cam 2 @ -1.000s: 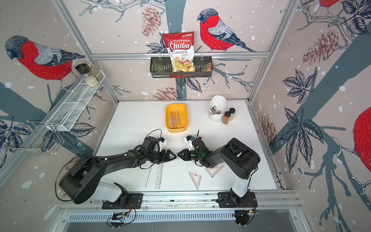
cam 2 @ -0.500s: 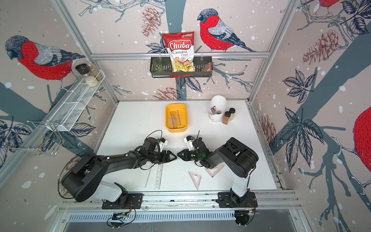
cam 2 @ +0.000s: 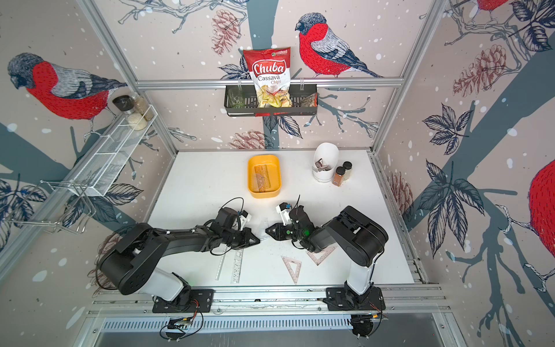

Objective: Put the scattered rulers into the storage box
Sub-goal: Pick up the ruler from the center of the board.

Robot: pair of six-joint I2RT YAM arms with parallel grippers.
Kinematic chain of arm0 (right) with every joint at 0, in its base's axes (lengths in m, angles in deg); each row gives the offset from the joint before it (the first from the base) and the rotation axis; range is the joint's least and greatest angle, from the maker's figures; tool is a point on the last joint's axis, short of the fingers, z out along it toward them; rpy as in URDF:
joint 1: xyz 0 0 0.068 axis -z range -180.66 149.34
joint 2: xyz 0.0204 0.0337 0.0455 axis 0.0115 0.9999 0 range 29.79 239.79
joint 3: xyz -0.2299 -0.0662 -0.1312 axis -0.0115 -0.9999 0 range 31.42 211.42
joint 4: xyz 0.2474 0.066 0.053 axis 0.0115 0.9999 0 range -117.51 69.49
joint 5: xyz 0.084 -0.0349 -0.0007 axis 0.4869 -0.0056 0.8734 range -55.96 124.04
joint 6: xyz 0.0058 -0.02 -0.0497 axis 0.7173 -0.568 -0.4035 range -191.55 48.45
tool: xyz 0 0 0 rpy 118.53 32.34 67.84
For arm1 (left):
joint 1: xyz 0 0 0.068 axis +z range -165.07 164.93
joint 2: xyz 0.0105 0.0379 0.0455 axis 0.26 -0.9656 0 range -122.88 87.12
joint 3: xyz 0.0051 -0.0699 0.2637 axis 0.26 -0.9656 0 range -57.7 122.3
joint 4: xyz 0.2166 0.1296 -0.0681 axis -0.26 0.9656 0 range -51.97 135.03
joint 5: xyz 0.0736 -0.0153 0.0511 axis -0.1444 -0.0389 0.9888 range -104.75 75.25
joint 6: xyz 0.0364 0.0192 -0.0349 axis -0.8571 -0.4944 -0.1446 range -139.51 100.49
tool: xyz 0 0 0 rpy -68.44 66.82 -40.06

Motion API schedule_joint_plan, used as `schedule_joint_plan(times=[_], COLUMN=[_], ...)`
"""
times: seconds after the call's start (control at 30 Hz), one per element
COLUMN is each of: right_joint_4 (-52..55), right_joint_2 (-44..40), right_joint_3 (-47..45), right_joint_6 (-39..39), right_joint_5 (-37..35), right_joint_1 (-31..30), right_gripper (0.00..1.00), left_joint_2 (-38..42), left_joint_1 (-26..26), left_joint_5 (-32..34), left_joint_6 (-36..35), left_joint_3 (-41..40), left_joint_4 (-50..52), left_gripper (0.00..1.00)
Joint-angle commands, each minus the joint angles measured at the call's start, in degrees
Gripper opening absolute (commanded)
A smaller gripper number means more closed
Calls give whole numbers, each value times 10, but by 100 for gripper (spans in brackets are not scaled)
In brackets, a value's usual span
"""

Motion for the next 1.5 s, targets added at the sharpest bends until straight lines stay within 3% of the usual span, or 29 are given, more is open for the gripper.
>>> schedule_joint_plan(times=[0.0,0.17,0.27,0.37,0.6,0.87,1.1,1.37,1.4,1.47], right_joint_4=[54,59,9,-20,-125,-162,-159,-86,-69,-18], right_joint_2=[-37,-112,-150,-168,-142,-109,-94,-96,-94,-84], right_joint_3=[3,-2,-17,-19,-24,6,34,77,86,115], right_joint_6=[-2,48,110,143,219,249,250,210,199,162], right_joint_5=[2,2,13,30,89,108,108,99,97,94], right_joint_1=[7,34,55,71,95,91,87,89,91,97], right_gripper=[31,39,41,49,58,56,43,0,0,0], left_joint_2=[3,43,62,74,81,74,75,84,85,87], left_joint_1=[-2,-1,4,12,30,30,30,33,35,46], left_joint_5=[24,-6,-28,-47,-72,-74,-73,-59,-55,-43], left_joint_6=[12,75,130,178,271,313,311,260,247,203], left_joint_3=[4,21,33,38,29,19,18,34,39,55], left_joint_4=[63,25,-24,-81,-211,-279,-277,-211,-194,-138], left_gripper=[0,0,0,0,0,0,0,0,0,12])
